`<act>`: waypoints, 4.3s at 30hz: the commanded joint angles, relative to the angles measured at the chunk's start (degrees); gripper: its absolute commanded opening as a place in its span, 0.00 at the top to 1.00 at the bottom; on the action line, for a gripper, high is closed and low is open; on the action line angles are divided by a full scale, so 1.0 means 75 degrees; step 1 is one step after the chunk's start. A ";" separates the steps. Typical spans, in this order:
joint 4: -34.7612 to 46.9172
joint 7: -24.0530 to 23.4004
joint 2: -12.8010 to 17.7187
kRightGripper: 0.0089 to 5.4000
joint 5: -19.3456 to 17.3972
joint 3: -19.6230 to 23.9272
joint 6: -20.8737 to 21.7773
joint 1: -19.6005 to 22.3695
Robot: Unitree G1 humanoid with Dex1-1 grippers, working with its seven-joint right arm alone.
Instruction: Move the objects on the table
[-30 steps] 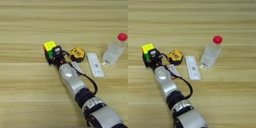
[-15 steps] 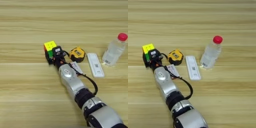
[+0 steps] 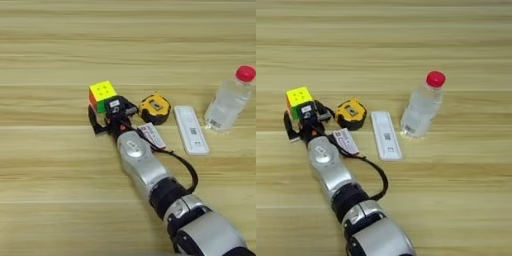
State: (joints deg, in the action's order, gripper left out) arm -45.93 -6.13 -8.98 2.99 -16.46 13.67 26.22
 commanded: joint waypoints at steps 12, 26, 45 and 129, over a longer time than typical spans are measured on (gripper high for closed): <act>0.6033 0.0017 -0.0039 0.00 0.0168 -0.0628 -0.2071 -0.1163; 0.9248 0.0252 0.1184 0.00 0.0252 0.0507 -0.3123 -0.2994; 1.1088 0.0230 0.1442 0.00 0.0363 0.1559 -0.2939 -0.5642; 0.5600 0.0536 0.2590 0.00 -0.0414 0.3977 -0.1856 -0.2409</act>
State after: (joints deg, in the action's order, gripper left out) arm -5.45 -2.09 8.61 0.24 12.92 -2.72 4.13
